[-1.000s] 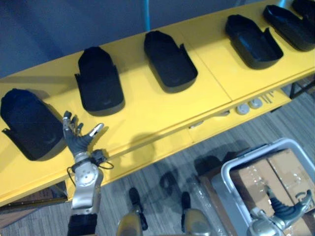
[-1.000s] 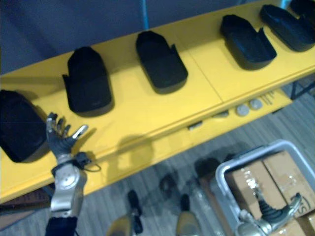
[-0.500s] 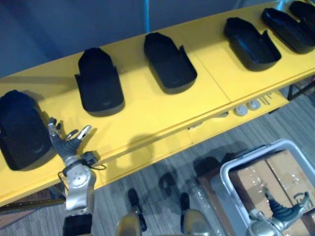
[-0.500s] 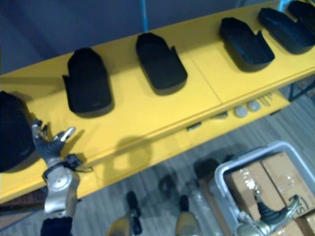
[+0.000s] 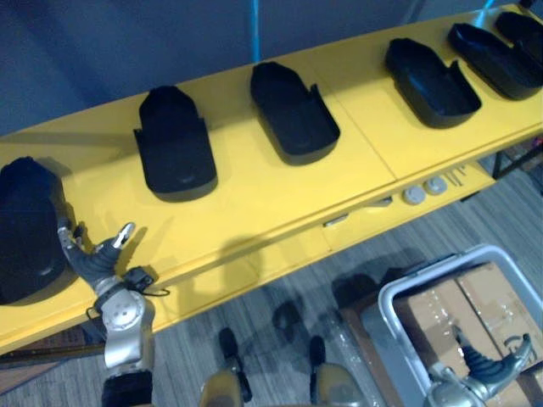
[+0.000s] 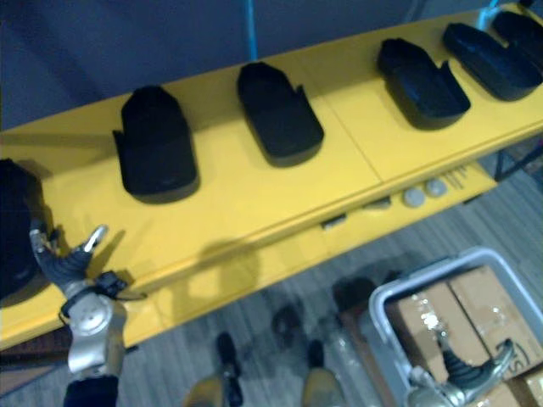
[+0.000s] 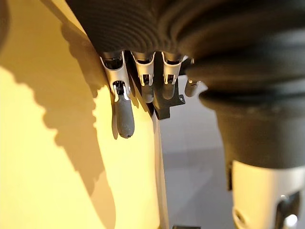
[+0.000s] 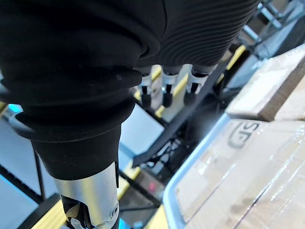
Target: Walk over and take plastic housings, then place them on the shelf
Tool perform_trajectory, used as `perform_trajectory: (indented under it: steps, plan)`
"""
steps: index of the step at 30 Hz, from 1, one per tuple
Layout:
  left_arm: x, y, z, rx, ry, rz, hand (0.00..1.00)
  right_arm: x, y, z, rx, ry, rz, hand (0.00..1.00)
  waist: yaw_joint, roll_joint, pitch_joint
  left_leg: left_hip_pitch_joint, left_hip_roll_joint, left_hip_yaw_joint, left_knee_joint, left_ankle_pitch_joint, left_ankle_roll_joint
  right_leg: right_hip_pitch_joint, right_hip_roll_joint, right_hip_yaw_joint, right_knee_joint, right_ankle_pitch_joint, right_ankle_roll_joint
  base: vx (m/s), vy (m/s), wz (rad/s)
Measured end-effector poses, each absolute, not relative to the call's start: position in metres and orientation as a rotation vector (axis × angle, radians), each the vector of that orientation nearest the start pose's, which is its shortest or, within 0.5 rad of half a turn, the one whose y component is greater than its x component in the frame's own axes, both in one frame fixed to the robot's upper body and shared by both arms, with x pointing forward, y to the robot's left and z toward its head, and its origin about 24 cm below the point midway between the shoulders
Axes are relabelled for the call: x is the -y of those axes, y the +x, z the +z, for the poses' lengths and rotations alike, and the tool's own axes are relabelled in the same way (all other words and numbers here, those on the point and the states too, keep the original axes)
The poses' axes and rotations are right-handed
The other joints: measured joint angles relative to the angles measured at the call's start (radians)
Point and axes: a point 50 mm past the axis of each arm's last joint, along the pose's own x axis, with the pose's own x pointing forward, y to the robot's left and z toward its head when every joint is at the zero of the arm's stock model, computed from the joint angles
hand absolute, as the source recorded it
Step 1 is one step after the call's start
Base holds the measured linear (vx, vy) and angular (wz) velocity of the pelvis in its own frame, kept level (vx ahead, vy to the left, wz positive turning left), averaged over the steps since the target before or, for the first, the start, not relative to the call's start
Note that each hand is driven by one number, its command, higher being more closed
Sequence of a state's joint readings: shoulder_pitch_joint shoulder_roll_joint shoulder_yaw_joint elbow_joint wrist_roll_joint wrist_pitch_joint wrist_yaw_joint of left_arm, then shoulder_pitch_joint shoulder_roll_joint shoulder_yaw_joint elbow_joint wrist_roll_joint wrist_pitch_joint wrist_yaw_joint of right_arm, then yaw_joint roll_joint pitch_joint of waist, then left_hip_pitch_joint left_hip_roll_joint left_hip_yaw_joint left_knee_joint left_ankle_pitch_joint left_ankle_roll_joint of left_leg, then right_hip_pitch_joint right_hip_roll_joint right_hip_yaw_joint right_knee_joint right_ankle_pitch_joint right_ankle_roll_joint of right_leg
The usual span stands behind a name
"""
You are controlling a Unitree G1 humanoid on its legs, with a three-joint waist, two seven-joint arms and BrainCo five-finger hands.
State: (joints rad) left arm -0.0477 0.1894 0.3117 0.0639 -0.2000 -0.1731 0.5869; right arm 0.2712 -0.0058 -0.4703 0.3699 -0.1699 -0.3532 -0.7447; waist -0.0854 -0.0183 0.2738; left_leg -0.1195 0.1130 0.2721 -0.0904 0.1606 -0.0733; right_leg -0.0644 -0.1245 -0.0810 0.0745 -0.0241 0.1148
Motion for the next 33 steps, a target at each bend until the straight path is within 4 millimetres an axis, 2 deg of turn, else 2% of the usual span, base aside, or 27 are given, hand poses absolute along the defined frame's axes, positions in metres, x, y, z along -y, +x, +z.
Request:
perform_trajectory:
  steps: [8,11,14,15,16,17,21,23,26,29,30,33]
  plan:
    - [-0.284,0.232,0.07,0.221,-0.099,0.893,0.0,0.289,0.109,-0.043,-0.234,-0.327,-1.196,0.0,0.003,0.002,-0.014,-0.001,0.0,-0.004,0.0,0.0,0.0,-0.001,0.0,-0.001,0.0,0.0,0.0,0.0,0.0,0.0]
    - [-0.283,0.23,0.08,0.318,-0.116,0.889,0.0,0.288,0.108,-0.044,-0.24,-0.327,-1.195,0.0,0.003,0.002,-0.015,-0.001,-0.001,-0.009,0.0,0.001,0.0,0.001,0.0,-0.004,0.0,0.0,0.0,0.0,0.001,0.03]
    - [-0.274,0.22,0.124,0.586,-0.14,0.841,0.0,0.288,0.107,-0.045,-0.245,-0.328,-1.195,0.0,-0.004,0.003,-0.016,-0.001,-0.004,-0.023,0.0,0.006,0.003,0.015,-0.002,-0.027,-0.003,0.0,-0.001,0.0,0.0,0.16]
    - [-0.268,0.212,0.146,0.728,-0.135,0.814,0.0,0.288,0.107,-0.045,-0.244,-0.328,-1.195,0.0,-0.003,0.006,-0.021,-0.002,-0.005,-0.027,0.0,0.007,0.003,0.016,-0.002,-0.029,-0.003,-0.001,-0.002,0.0,-0.002,0.11]
    - [-0.264,0.207,0.157,0.795,-0.134,0.802,0.0,0.288,0.107,-0.045,-0.241,-0.328,-1.194,0.0,-0.001,0.009,-0.024,-0.002,-0.005,-0.03,0.0,0.007,0.003,0.017,-0.002,-0.03,-0.003,-0.002,-0.003,0.0,-0.003,0.1]
    - [-0.256,0.196,0.176,0.931,-0.116,0.79,0.0,0.288,0.107,-0.044,-0.237,-0.328,-1.194,0.0,-0.001,0.023,-0.033,-0.003,-0.007,-0.038,0.0,0.007,0.003,0.02,-0.003,-0.035,-0.005,-0.003,-0.004,0.0,0.0,0.09]
    - [-0.241,0.176,0.197,1.125,-0.081,0.782,0.0,0.288,0.103,-0.046,-0.249,-0.335,-1.193,0.0,0.002,0.071,-0.066,-0.002,-0.009,-0.047,0.0,0.008,0.003,0.033,-0.004,-0.053,-0.014,-0.006,-0.01,0.0,0.001,0.1]
    - [-0.238,0.172,0.201,1.162,-0.047,0.798,0.0,0.287,0.103,-0.046,-0.25,-0.335,-1.187,0.0,0.002,0.085,-0.075,-0.002,-0.006,-0.047,0.0,0.01,0.0,0.033,-0.001,-0.054,-0.015,-0.006,-0.01,0.0,0.0,0.0]
    - [-0.236,0.166,0.205,1.193,0.004,0.901,0.0,0.283,0.106,-0.047,-0.252,-0.331,-1.167,0.0,0.003,0.087,-0.077,-0.002,-0.002,-0.048,0.0,0.014,0.001,0.034,0.002,-0.055,-0.018,-0.006,-0.01,0.0,0.0,0.0]
    - [-0.254,0.161,0.198,1.118,-0.012,1.139,0.0,0.281,0.104,-0.052,-0.276,-0.33,-1.16,0.0,0.003,0.082,-0.08,-0.001,-0.003,-0.052,0.0,0.015,0.001,0.038,0.002,-0.058,-0.019,-0.005,-0.009,-0.01,0.002,0.03]
    - [-0.264,0.154,0.192,1.088,-0.062,1.246,0.0,0.28,0.102,-0.053,-0.283,-0.327,-1.161,0.0,0.003,0.079,-0.082,0.001,-0.004,-0.056,0.0,0.016,0.001,0.043,0.001,-0.059,-0.021,-0.005,-0.009,0.0,-0.001,0.06]
    - [-0.277,0.141,0.173,0.998,-0.186,1.422,0.0,0.277,0.095,-0.057,-0.313,-0.328,-1.164,0.0,0.007,0.068,-0.087,0.013,-0.007,-0.071,0.0,0.015,0.001,0.068,0.0,-0.075,-0.031,-0.005,-0.01,0.01,-0.006,0.13]
